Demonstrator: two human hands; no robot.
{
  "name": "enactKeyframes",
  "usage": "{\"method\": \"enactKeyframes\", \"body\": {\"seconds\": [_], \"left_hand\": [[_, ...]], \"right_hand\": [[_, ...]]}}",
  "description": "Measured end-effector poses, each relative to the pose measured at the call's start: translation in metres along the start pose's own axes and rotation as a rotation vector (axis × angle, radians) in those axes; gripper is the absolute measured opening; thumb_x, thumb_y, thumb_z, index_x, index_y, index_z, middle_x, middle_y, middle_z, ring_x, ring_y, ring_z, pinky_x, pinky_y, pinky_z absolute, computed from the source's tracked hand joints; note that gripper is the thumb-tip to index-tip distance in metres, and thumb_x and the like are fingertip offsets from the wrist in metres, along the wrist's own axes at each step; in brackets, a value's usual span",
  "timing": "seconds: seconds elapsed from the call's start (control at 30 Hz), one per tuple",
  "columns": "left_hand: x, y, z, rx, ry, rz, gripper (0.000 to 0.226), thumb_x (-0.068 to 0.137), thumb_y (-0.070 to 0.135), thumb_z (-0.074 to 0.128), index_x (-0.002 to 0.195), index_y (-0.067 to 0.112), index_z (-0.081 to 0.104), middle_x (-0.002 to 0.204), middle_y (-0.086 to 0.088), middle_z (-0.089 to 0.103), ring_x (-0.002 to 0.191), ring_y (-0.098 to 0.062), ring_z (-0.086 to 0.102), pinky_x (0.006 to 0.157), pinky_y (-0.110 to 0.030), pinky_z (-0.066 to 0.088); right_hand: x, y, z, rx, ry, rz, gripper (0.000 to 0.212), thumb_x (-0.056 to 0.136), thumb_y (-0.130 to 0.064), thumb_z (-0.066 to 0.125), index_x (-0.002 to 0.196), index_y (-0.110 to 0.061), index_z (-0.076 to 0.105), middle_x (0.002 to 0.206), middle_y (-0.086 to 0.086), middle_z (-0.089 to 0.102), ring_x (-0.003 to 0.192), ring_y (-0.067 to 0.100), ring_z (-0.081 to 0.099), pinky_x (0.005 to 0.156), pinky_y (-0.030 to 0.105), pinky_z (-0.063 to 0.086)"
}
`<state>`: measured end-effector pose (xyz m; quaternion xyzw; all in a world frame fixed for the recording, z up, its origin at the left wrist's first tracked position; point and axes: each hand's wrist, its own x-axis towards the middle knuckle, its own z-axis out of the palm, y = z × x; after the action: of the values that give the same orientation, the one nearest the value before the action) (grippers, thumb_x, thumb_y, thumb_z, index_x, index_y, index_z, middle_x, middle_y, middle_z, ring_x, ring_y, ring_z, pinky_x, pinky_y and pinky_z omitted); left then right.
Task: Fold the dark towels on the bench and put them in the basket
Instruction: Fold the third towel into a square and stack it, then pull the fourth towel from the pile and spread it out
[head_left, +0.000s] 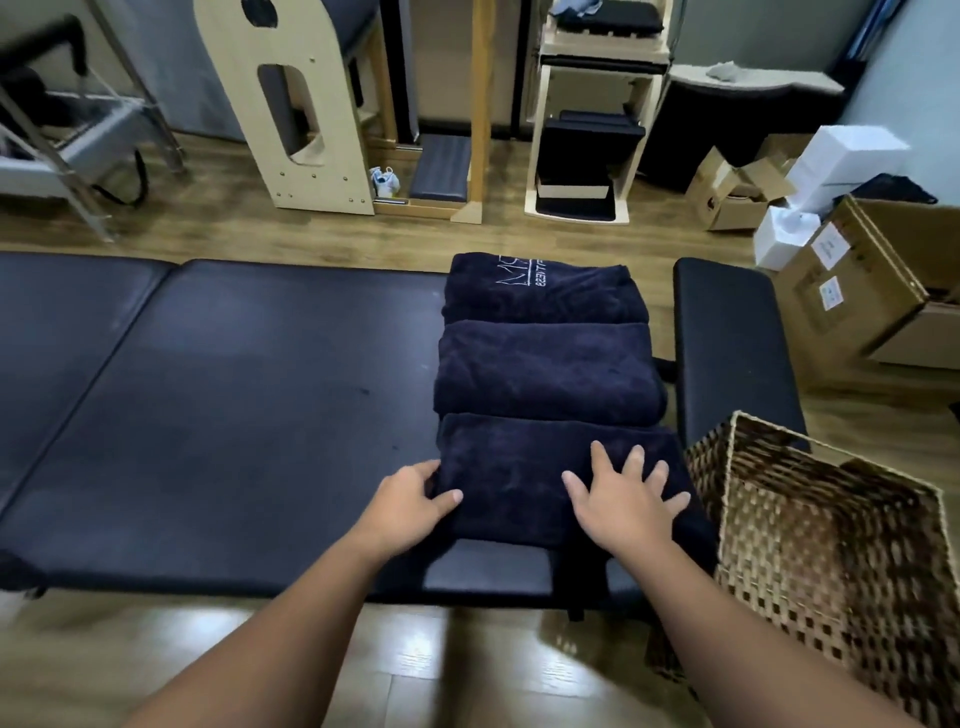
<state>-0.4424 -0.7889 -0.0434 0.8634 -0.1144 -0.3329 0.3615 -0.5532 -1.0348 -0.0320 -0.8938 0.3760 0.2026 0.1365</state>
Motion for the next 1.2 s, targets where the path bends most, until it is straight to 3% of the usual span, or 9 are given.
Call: {"method": "enactKeyframes", "body": {"seconds": [0.27,0.37,0.53,0.7,0.83,0.93,1.03,1.1,1.2], "left_hand": [[-0.082,-0.085,-0.033,-0.268,0.115,-0.139,0.035,0.078,0.046,0.073,0.106,0.025,0.071,0.112,0.006,0.075,0.107,-0.006,0.068,0.106,-0.037,0.050],[-0.135,-0.131,-0.054,-0.304,0.195,-0.205,0.031,0.094,0.034,0.069,0.120,0.016,0.070,0.121,0.005,0.072,0.115,-0.007,0.065,0.109,-0.032,0.046],[-0.230,-0.217,-0.069,-0.353,0.321,-0.413,0.032,0.100,0.040,0.059,0.107,0.012,0.071,0.113,-0.006,0.073,0.108,-0.019,0.067,0.089,-0.027,0.047],[-0.316,-0.302,-0.061,-0.463,0.400,-0.515,0.071,0.073,0.070,0.055,0.097,0.004,0.071,0.093,-0.003,0.073,0.093,-0.021,0.070,0.087,-0.038,0.051],[-0.365,-0.345,-0.057,-0.541,0.441,-0.582,0.047,0.084,0.057,0.060,0.089,0.011,0.068,0.094,0.001,0.070,0.089,-0.015,0.065,0.093,-0.039,0.050],[-0.386,-0.366,-0.057,-0.590,0.503,-0.623,0.034,0.096,0.035,0.065,0.071,0.012,0.060,0.065,0.008,0.055,0.062,-0.009,0.051,0.066,-0.035,0.038],[-0.392,-0.387,-0.069,-0.619,0.544,-0.675,0.031,0.098,0.036,0.063,0.076,0.014,0.063,0.066,0.006,0.048,0.060,-0.008,0.044,0.063,-0.032,0.032],[-0.391,-0.395,-0.085,-0.627,0.555,-0.687,0.029,0.097,0.043,0.061,0.083,0.019,0.065,0.072,0.002,0.051,0.060,-0.009,0.046,0.060,-0.029,0.034],[-0.379,-0.410,-0.122,-0.662,0.595,-0.725,0.032,0.100,0.040,0.059,0.094,0.011,0.070,0.049,0.013,0.044,0.039,-0.002,0.037,0.045,-0.023,0.030]], "right_hand": [[-0.045,-0.105,0.018,0.076,-0.078,-0.380,0.074,0.091,-0.074,0.040,0.153,-0.034,0.034,0.167,0.007,0.014,0.153,0.037,0.004,0.118,0.065,0.011],[-0.077,-0.147,0.038,0.064,-0.069,-0.543,0.068,0.092,-0.068,0.045,0.150,-0.033,0.040,0.164,0.006,0.024,0.153,0.032,0.011,0.120,0.058,0.013],[-0.148,-0.201,0.080,-0.016,-0.235,-0.850,0.062,0.095,-0.055,0.057,0.148,-0.023,0.048,0.151,-0.001,0.050,0.138,0.019,0.045,0.111,0.030,0.031],[-0.218,-0.251,0.136,-0.193,-0.548,-0.902,0.066,0.091,-0.064,0.056,0.146,-0.028,0.051,0.149,-0.006,0.052,0.134,0.015,0.051,0.111,0.028,0.037],[-0.257,-0.290,0.180,-0.231,-0.653,-0.876,0.066,0.090,-0.065,0.057,0.143,-0.026,0.056,0.143,-0.004,0.057,0.130,0.014,0.053,0.102,0.024,0.037],[-0.282,-0.315,0.196,-0.263,-0.745,-0.877,0.074,0.085,-0.072,0.059,0.141,-0.024,0.058,0.141,-0.004,0.059,0.125,0.011,0.055,0.099,0.023,0.036],[-0.287,-0.349,0.214,-0.258,-0.786,-0.889,0.102,0.064,-0.090,0.058,0.141,-0.023,0.058,0.141,-0.005,0.058,0.126,0.011,0.054,0.100,0.024,0.037],[-0.288,-0.375,0.224,-0.274,-0.821,-0.887,0.081,0.080,-0.075,0.061,0.142,-0.023,0.057,0.143,-0.004,0.056,0.127,0.011,0.053,0.100,0.024,0.037],[-0.282,-0.427,0.241,-0.269,-0.843,-0.920,0.069,0.088,-0.064,0.060,0.142,-0.021,0.057,0.145,-0.003,0.056,0.130,0.013,0.052,0.105,0.026,0.037]]}}
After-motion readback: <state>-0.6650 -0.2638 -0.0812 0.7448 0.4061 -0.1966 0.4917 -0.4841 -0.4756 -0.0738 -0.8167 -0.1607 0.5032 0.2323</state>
